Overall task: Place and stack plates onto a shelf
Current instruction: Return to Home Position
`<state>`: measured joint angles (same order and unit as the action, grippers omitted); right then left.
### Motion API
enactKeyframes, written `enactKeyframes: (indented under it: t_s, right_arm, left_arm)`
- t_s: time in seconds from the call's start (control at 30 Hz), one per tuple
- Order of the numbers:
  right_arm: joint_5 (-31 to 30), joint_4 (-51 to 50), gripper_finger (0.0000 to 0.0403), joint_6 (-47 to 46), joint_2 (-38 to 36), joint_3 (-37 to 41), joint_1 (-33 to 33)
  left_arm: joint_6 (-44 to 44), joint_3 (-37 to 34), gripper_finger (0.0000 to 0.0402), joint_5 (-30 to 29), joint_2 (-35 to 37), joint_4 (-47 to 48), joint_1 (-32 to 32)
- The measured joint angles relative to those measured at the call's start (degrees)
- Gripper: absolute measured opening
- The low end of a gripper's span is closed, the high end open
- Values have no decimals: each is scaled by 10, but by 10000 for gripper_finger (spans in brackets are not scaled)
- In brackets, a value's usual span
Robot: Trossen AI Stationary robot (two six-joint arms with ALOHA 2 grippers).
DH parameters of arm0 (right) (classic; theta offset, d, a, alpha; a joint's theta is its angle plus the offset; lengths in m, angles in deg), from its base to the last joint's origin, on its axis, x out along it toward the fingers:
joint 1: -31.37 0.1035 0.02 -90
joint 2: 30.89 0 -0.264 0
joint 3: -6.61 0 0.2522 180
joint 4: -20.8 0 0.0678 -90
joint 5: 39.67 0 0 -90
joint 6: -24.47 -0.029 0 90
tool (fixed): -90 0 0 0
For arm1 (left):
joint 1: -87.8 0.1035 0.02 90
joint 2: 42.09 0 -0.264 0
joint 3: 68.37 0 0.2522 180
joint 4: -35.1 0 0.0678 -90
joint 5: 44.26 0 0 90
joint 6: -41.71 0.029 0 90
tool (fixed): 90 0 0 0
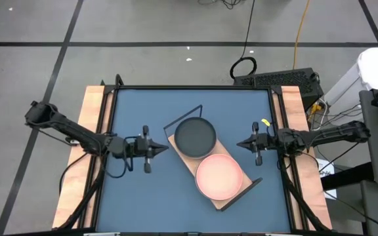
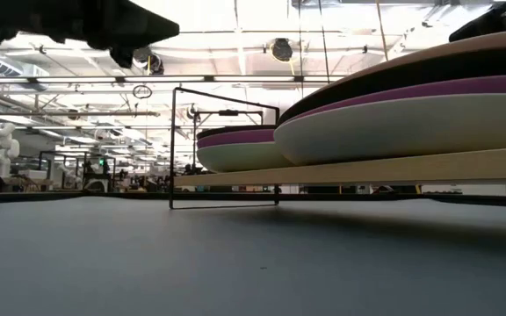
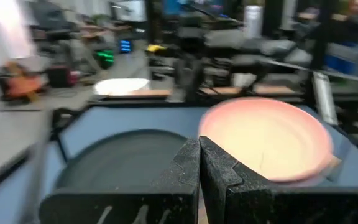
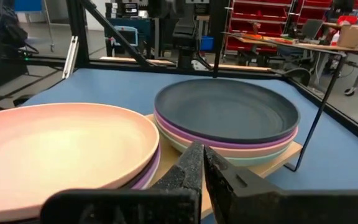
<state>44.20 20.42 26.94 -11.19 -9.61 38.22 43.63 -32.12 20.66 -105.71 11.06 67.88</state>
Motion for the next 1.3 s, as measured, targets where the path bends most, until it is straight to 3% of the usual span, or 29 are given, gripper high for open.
enactKeyframes:
  t_s: [0.2, 0.3, 0.5, 0.83, 1.3]
  right_arm:
    - [0, 0, 0, 4, -1, 1, 0]
    - [0, -1, 0, 4, -1, 1, 0]
    - [0, -3, 0, 4, -1, 2, 0]
    - [-43, -4, 0, -1, -1, 2, 0]
    - [-43, -17, 0, -20, -2, 2, 0]
  left_arm:
    - [-1, -34, 3, 167, 0, -27, 75]
    - [5, -55, 3, 207, 12, -30, 107]
    - [20, -104, 3, 228, 65, -34, 143]
    - [16, -199, 3, 236, 214, -31, 158]
    - [40, -220, 3, 236, 343, 53, 158]
